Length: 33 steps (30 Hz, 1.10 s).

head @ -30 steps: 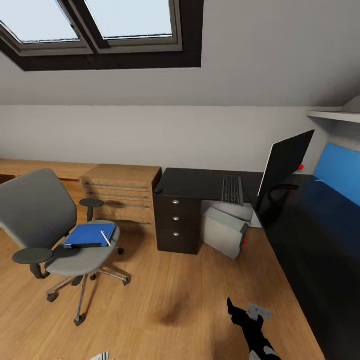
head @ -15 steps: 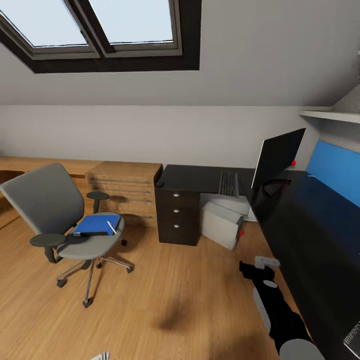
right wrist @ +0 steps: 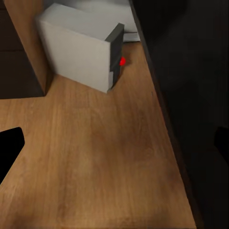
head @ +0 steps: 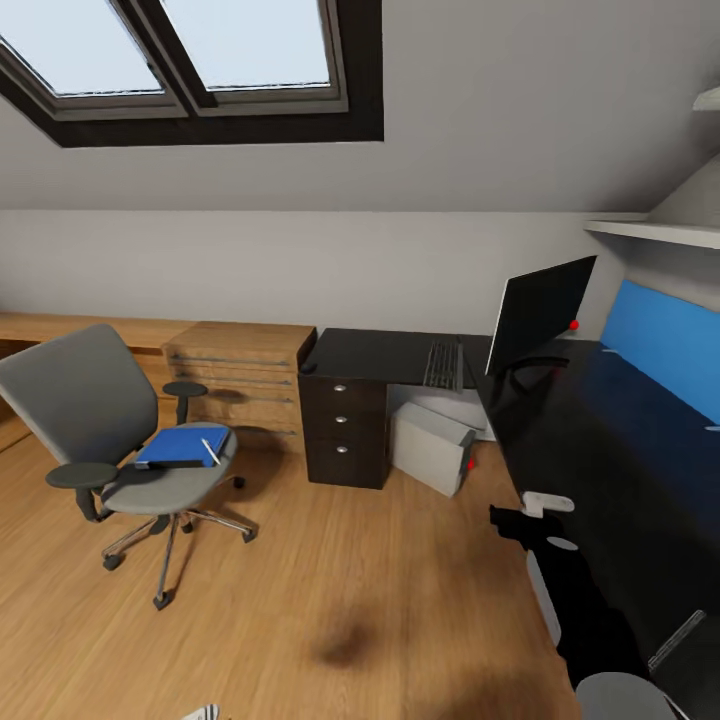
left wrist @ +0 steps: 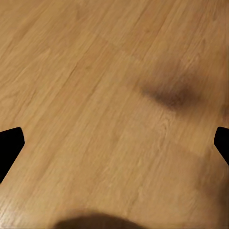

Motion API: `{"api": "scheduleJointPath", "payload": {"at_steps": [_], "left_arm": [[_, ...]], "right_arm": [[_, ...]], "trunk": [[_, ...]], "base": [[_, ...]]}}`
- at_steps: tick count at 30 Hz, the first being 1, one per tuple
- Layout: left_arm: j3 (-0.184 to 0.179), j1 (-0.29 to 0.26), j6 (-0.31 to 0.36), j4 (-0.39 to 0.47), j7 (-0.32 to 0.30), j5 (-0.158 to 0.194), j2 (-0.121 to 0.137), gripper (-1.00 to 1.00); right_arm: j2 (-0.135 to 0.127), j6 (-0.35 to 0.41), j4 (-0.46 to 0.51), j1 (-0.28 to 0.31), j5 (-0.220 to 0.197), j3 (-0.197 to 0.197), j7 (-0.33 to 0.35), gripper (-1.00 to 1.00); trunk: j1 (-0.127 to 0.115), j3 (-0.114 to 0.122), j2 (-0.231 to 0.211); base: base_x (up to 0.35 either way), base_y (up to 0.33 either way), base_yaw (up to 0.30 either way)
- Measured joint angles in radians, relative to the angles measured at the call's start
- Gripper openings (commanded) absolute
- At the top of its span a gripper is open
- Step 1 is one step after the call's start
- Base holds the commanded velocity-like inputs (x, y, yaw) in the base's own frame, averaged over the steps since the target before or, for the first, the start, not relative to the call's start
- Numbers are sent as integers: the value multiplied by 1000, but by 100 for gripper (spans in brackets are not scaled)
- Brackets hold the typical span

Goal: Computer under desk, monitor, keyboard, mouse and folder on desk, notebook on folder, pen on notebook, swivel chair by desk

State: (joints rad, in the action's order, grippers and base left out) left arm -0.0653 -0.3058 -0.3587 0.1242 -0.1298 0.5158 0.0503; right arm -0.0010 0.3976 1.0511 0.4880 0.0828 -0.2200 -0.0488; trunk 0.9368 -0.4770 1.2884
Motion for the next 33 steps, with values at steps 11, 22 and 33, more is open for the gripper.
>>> {"api": "scheduleJointPath", "payload": {"at_steps": [11,22,33], "left_arm": [[0,1,-1,0,-1,-2,0,100],[0,1,-10,0,-2,-9,0,100],[0,0,-16,0,-2,-24,0,100]], "right_arm": [[-86,-1,4,-1,-4,-24,66,100],[-89,-1,-9,-1,-3,-97,68,100],[-91,-1,-27,-1,-1,-125,70,100]], "trunk": [[0,0,0],[0,0,0],[0,0,0]], "base": [[-5,-224,0],[-142,-285,0],[-238,-227,0]]}}
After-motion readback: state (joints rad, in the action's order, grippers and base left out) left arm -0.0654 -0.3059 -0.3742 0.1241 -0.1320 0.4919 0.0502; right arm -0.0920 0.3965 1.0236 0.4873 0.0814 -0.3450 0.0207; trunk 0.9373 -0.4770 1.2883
